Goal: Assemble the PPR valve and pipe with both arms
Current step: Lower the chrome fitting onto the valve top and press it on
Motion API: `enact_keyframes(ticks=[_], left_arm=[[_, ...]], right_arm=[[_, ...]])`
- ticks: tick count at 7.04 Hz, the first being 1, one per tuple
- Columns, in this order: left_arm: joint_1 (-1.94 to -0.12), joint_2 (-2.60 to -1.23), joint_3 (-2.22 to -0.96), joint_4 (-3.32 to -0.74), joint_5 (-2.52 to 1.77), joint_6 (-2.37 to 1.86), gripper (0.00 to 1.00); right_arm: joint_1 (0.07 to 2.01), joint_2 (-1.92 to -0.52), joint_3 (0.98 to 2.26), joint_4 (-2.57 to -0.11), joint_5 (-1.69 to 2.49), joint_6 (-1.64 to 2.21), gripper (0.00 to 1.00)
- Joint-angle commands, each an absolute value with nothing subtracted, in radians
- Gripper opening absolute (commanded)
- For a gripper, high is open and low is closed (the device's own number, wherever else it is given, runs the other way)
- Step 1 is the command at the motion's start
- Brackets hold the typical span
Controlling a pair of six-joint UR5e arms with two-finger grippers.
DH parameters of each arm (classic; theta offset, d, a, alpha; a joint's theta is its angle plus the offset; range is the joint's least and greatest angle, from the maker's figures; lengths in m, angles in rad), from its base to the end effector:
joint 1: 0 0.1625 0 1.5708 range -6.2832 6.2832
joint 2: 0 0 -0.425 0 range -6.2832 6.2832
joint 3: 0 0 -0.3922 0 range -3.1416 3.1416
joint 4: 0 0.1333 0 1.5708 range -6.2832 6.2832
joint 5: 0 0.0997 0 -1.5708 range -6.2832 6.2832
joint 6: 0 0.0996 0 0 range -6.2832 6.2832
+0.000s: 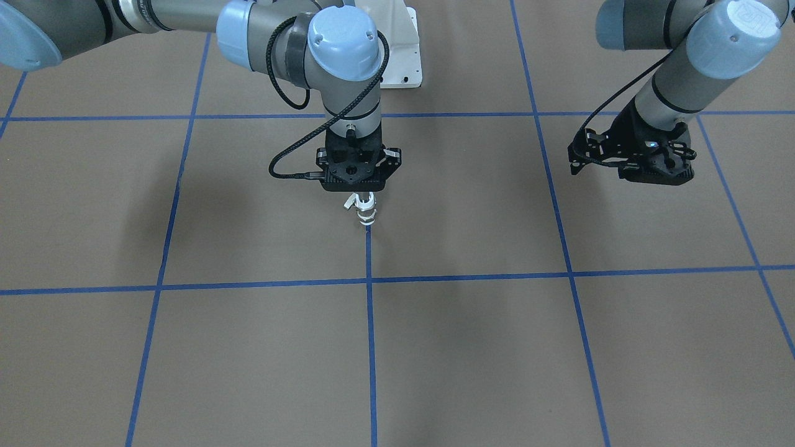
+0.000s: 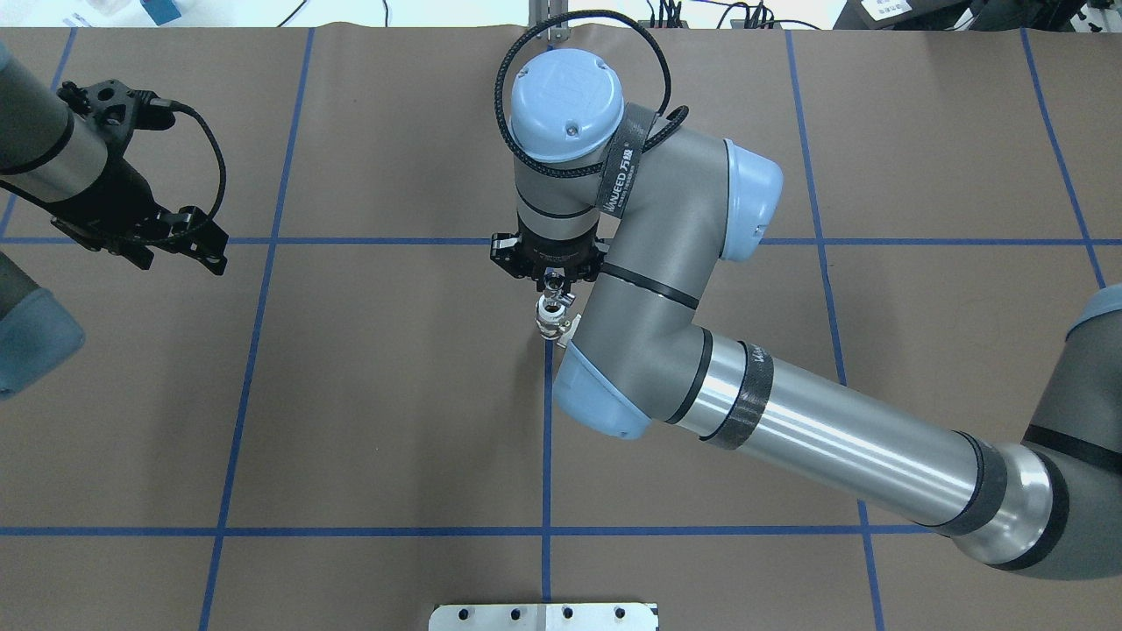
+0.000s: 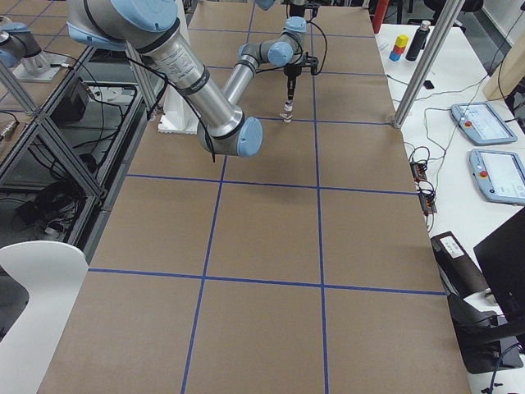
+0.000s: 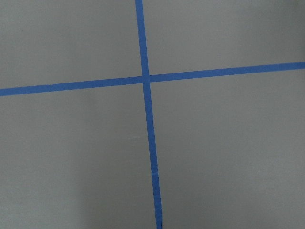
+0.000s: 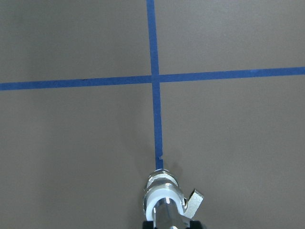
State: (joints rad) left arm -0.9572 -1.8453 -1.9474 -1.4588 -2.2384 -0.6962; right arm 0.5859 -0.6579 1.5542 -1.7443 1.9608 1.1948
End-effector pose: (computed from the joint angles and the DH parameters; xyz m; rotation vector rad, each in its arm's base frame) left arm 0.2598 -0.4933 0.3498 0.0148 0.8315 0.1021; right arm -0.5446 -0.4759 0.1192 -0.0004 -0.8044 0.0575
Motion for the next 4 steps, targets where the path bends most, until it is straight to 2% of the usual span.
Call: enact_keyframes(ticks=[1, 4], left_arm=[[-0.957, -1.845, -1.948, -1.459, -2.238, -0.698, 0.90], [-0.957, -1.845, -1.950, -1.459, -2.240, -0.699, 0.91]], right_arm=[[0.586, -0.661, 1.555, -1.746, 1.962, 1.195, 0.00], [0.586, -0.658, 1.555, -1.746, 1.965, 1.195, 0.00]])
